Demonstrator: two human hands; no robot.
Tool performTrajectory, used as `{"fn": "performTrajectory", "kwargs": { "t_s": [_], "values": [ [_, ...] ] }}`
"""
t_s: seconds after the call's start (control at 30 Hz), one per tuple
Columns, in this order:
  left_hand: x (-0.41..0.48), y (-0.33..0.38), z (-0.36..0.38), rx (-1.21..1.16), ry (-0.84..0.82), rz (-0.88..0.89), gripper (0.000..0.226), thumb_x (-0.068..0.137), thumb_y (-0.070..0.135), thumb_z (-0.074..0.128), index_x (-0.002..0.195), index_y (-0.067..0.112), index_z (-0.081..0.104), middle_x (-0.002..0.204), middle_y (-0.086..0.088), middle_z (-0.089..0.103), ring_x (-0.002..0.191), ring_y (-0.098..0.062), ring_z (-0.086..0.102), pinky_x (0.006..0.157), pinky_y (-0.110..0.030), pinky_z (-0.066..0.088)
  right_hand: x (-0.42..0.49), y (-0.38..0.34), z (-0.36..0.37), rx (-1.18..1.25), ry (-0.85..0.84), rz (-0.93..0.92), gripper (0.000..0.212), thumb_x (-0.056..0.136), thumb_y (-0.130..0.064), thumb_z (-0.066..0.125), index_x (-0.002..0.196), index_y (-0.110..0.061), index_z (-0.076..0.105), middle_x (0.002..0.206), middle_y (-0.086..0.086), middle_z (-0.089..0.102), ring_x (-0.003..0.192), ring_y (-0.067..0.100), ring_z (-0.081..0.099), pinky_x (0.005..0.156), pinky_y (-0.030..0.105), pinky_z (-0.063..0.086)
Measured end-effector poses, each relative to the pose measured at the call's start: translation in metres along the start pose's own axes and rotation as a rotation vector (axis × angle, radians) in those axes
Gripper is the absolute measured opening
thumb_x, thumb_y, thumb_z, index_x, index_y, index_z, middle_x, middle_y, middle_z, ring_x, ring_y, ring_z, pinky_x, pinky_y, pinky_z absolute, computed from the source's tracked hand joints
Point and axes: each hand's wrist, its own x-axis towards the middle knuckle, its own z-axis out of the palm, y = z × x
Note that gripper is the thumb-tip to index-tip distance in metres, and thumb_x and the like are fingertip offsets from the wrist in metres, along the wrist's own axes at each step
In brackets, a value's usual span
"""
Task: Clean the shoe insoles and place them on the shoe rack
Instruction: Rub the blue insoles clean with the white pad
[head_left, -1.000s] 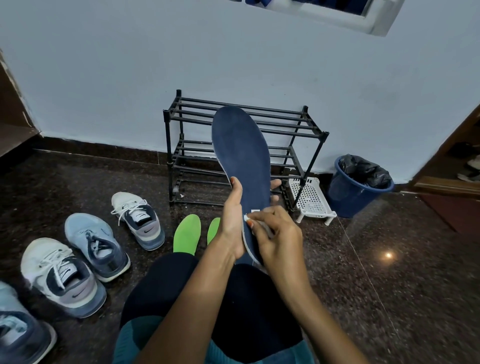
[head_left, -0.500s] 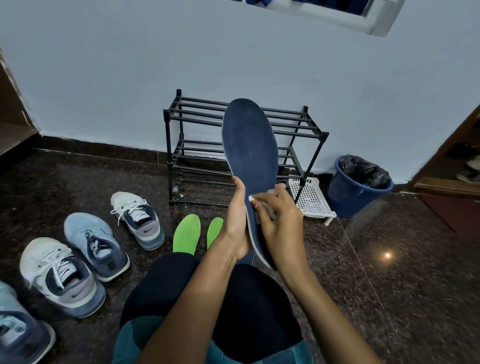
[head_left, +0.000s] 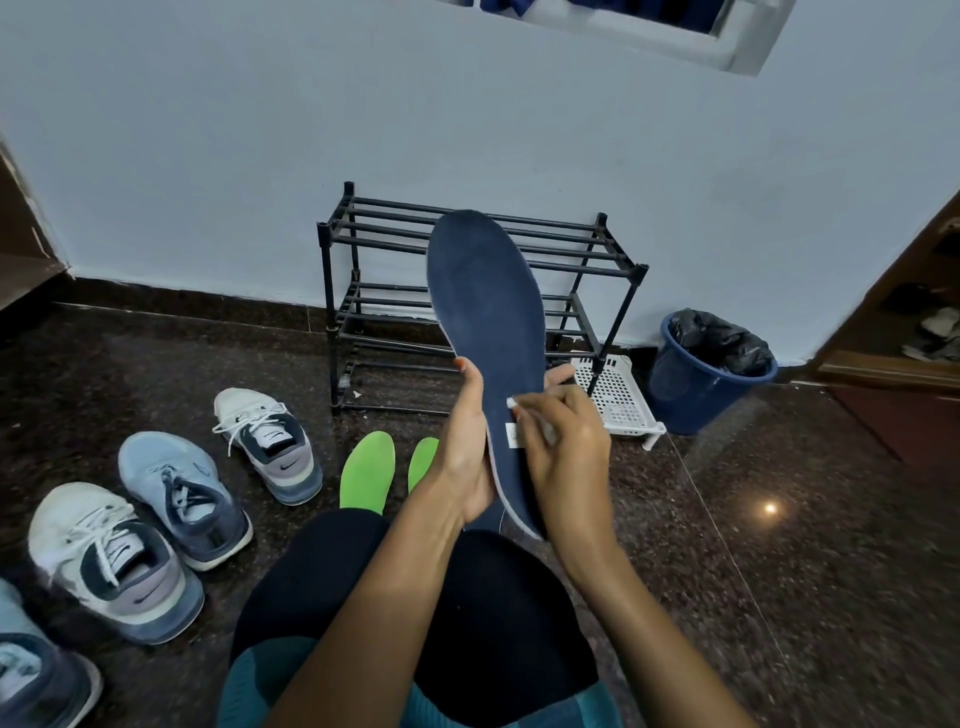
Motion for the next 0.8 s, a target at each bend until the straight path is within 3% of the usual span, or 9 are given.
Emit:
{"fn": "performTrajectory", "kwargs": {
  "t_s": [0.07, 0.17, 0.3, 0.37, 0.43, 0.5, 0.67, 0.8],
  "values": [
    [0.0, 0.0, 0.0, 0.005, 0.008, -0.01, 0.087, 0.091, 0.067, 0.005, 0.125, 0.007, 0.059, 0.121, -0.007, 0.066, 0.109, -0.016, 0.064, 0.09, -0.024, 0.052, 0.004, 0.003, 0.003, -0.034, 0.006, -0.001, 0.015, 0.085, -0.002, 0.056, 0.094, -0.001, 0.068, 0.09, -0.003, 0.05, 0.086, 0.024, 0.054, 0.074, 0.008, 0.034],
    [0.0, 0.001, -0.001, 0.005, 0.041, -0.017, 0.079, 0.094, 0.064, 0.012, 0.122, 0.009, 0.061, 0.111, -0.005, 0.07, 0.101, -0.014, 0.067, 0.086, -0.023, 0.053, 0.0, 0.003, 0.009, -0.039, 0.003, -0.024, 0.018, 0.084, -0.005, 0.054, 0.093, 0.001, 0.068, 0.089, 0.001, 0.052, 0.084, 0.024, 0.055, 0.073, 0.014, 0.036],
    [0.004, 0.001, -0.007, -0.028, 0.166, 0.032, 0.046, 0.1, 0.04, 0.034, 0.108, 0.01, 0.067, 0.104, -0.005, 0.07, 0.081, -0.008, 0.067, 0.08, -0.022, 0.05, -0.013, 0.001, 0.01, 0.028, -0.035, -0.028, 0.019, 0.082, -0.008, 0.054, 0.089, -0.002, 0.07, 0.083, 0.006, 0.057, 0.077, 0.023, 0.057, 0.071, 0.018, 0.041],
    [0.005, 0.0, -0.005, -0.065, 0.205, 0.057, 0.037, 0.1, 0.026, 0.036, 0.104, 0.005, 0.067, 0.105, -0.007, 0.071, 0.084, -0.011, 0.068, 0.077, -0.023, 0.052, -0.014, 0.003, 0.008, 0.003, -0.036, -0.031, 0.017, 0.081, -0.006, 0.055, 0.088, -0.002, 0.07, 0.083, 0.005, 0.055, 0.077, 0.023, 0.056, 0.07, 0.015, 0.04],
    [0.005, -0.001, -0.004, -0.063, 0.235, 0.073, 0.034, 0.1, 0.017, 0.034, 0.104, 0.002, 0.065, 0.102, -0.009, 0.072, 0.088, -0.013, 0.07, 0.076, -0.022, 0.056, -0.007, 0.006, 0.007, -0.021, -0.021, -0.021, 0.014, 0.082, -0.004, 0.056, 0.088, -0.003, 0.069, 0.083, 0.002, 0.052, 0.078, 0.021, 0.054, 0.07, 0.011, 0.036],
    [0.003, 0.001, -0.002, -0.064, 0.253, 0.088, 0.033, 0.101, 0.014, 0.035, 0.11, -0.002, 0.063, 0.101, -0.009, 0.072, 0.089, -0.015, 0.07, 0.074, -0.022, 0.057, 0.002, 0.009, 0.007, -0.031, -0.016, -0.013, 0.012, 0.084, -0.002, 0.057, 0.089, -0.003, 0.068, 0.085, -0.001, 0.05, 0.08, 0.022, 0.054, 0.071, 0.015, 0.037],
    [0.0, 0.002, 0.002, -0.061, 0.332, 0.13, 0.024, 0.099, 0.009, 0.04, 0.108, 0.001, 0.062, 0.09, -0.004, 0.074, 0.077, -0.013, 0.071, 0.063, -0.021, 0.056, 0.014, 0.012, 0.011, -0.049, 0.026, 0.025, 0.012, 0.089, -0.003, 0.056, 0.094, -0.003, 0.067, 0.087, 0.0, 0.051, 0.083, 0.024, 0.053, 0.071, 0.017, 0.038],
    [0.001, 0.002, 0.003, -0.114, 0.354, 0.129, 0.028, 0.101, 0.008, 0.036, 0.112, -0.003, 0.059, 0.1, -0.011, 0.071, 0.084, -0.015, 0.07, 0.072, -0.022, 0.057, 0.004, 0.012, 0.013, -0.057, -0.011, -0.004, 0.012, 0.086, 0.0, 0.057, 0.093, -0.002, 0.067, 0.086, 0.0, 0.05, 0.081, 0.024, 0.053, 0.07, 0.016, 0.036]
  ]
}}
